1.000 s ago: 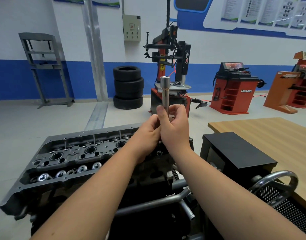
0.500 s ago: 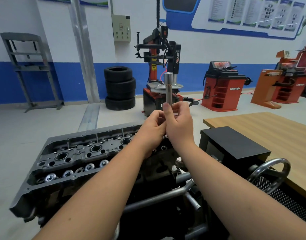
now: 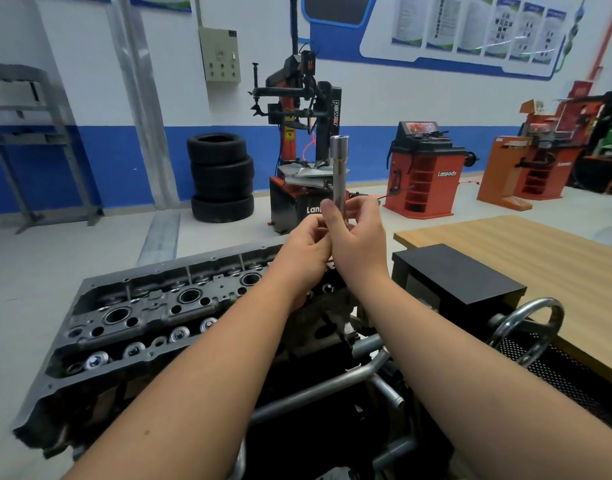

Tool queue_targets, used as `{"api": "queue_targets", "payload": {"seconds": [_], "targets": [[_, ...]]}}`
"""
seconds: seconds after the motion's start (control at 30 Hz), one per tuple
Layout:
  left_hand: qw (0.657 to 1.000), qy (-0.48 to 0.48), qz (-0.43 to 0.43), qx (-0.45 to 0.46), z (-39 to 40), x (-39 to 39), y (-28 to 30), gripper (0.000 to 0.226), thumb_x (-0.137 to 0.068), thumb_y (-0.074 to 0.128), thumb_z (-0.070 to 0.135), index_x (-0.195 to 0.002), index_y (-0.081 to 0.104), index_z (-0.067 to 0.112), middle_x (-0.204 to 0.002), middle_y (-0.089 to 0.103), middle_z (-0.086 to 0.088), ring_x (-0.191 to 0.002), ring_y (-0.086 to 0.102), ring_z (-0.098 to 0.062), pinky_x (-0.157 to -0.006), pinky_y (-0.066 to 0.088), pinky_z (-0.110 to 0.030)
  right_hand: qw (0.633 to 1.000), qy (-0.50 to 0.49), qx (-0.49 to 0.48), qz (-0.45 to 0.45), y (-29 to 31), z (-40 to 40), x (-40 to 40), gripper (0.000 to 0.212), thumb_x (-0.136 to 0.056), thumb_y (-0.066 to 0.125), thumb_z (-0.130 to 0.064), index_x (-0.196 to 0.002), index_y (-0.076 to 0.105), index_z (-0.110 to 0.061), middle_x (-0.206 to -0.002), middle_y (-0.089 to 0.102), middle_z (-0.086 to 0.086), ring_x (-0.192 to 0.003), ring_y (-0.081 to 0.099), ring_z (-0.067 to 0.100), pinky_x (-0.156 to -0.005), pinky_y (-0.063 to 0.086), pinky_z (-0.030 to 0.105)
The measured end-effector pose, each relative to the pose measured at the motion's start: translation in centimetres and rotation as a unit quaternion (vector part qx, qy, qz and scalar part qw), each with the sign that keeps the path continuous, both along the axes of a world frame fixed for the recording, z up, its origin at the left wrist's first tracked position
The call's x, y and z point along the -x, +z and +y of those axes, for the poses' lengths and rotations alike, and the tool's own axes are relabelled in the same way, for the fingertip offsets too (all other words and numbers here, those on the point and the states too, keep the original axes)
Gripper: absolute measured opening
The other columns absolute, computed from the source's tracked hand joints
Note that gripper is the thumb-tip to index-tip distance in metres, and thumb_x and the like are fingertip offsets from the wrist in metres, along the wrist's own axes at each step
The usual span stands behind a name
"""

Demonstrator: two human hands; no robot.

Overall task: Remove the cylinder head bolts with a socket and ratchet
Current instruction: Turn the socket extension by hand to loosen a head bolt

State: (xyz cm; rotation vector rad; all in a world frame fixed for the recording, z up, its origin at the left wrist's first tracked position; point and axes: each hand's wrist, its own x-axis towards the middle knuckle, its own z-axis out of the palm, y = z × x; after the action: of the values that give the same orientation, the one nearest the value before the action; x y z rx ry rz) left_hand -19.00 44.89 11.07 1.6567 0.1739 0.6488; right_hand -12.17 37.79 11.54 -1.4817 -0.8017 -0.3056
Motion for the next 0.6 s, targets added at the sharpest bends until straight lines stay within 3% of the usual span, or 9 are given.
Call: {"api": "queue_targets", "payload": {"seconds": [0.13,0.33,0.43,0.5,0.6], "targets": [[1.000,-0.010,-0.002,0.012,-0.18,0.24,0.14,0.014,-0.107,0.055,0.031,-0.115,0.065,0.027,-0.108,0.077,0.005,-0.105,0.072,-0.012,-0.089,0.058,-0.032,1.000,-0.014,0.000,-0.018,0.10,-0.09,0.18,0.026,-0.100,0.060,-0.034,-0.078,0.047,-0.029,-0.072,0.057,-0.008,-0.065,0.055,-0.007,-0.057,0.040,0.009],[0.999,-0.041,0.009,0.030,-0.46,0.68,0.50,0.026,-0.108,0.049,0.044,-0.121,0.066,0.030,-0.108,0.077,0.007,-0.104,0.071,-0.010,-0.083,0.059,-0.026,0.999,-0.018,0.023,-0.030,-0.02,0.08,0.33,0.026,-0.106,0.044,-0.036,-0.087,0.056,-0.023,-0.076,0.059,-0.008,-0.072,0.057,0.004,-0.062,0.041,0.019],[0.999,-0.025,0.006,0.029,-0.35,0.74,0.48,0.013,-0.107,0.054,0.035,-0.113,0.064,0.032,-0.105,0.077,0.007,-0.095,0.072,-0.006,-0.077,0.059,-0.022,1.000,-0.018,0.005,-0.021,0.12,0.09,0.48,0.016,-0.103,0.052,-0.040,-0.091,0.053,-0.029,-0.083,0.060,-0.011,-0.077,0.061,0.004,-0.063,0.043,0.012],[1.000,-0.012,0.005,0.023,-0.26,0.74,0.49,0.009,-0.106,0.056,0.031,-0.111,0.062,0.034,-0.108,0.075,0.005,-0.092,0.072,-0.004,-0.074,0.057,-0.021,1.000,-0.028,-0.006,-0.009,0.22,0.02,0.45,0.021,-0.097,0.062,-0.043,-0.095,0.051,-0.025,-0.087,0.061,-0.010,-0.079,0.064,0.004,-0.061,0.043,0.008],[1.000,-0.012,0.000,0.025,-0.26,0.74,0.48,0.010,-0.106,0.055,0.030,-0.109,0.062,0.037,-0.103,0.076,0.009,-0.091,0.072,-0.001,-0.074,0.056,-0.020,1.000,-0.028,-0.005,-0.014,0.14,-0.01,0.42,0.022,-0.099,0.061,-0.037,-0.084,0.049,-0.027,-0.081,0.063,0.000,-0.076,0.066,0.017,-0.057,0.045,0.013]]}}
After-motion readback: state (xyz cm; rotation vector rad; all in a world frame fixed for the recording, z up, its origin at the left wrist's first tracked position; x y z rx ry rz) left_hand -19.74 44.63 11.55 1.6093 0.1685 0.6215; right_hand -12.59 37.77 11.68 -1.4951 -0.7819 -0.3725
